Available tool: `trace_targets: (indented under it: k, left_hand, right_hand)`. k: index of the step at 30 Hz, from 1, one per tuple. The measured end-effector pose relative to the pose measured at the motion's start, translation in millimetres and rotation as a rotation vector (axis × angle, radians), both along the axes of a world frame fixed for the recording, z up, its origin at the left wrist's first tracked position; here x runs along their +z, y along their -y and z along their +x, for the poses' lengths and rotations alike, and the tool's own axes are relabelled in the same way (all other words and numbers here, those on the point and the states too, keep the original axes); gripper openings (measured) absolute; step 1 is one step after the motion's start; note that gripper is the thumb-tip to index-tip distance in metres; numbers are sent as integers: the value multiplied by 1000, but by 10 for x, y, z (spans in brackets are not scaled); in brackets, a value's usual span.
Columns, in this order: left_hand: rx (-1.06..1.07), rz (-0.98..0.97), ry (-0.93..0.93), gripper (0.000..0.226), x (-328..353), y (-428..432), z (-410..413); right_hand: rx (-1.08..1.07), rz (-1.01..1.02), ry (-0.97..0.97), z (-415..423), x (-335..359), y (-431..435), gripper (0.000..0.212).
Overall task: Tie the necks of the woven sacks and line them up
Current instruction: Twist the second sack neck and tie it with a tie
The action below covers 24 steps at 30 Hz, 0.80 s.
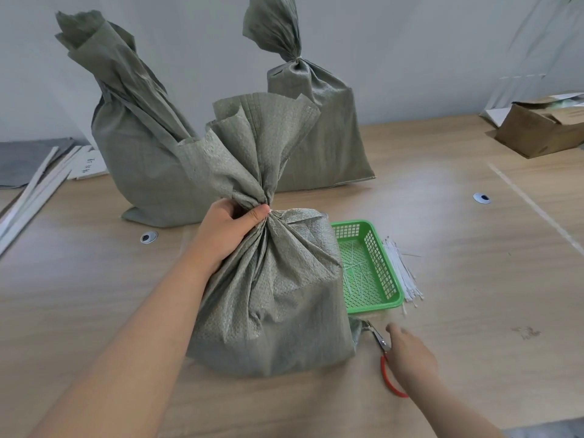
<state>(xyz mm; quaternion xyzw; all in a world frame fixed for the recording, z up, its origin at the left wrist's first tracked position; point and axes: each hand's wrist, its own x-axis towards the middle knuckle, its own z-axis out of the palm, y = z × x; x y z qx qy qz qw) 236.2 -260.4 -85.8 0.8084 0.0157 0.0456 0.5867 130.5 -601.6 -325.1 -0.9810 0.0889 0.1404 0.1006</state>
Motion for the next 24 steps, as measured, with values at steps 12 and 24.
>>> trace_targets:
  k: [12,24]
  left_hand:
    - [107,-54,57,14,0,-390,-170]
    - [69,-416,-117,77,-647,-977,-1010]
  right_hand:
    - [349,1173,214,530,1745,-924,112]
    - [239,1272,217,419,1624,-1161,77]
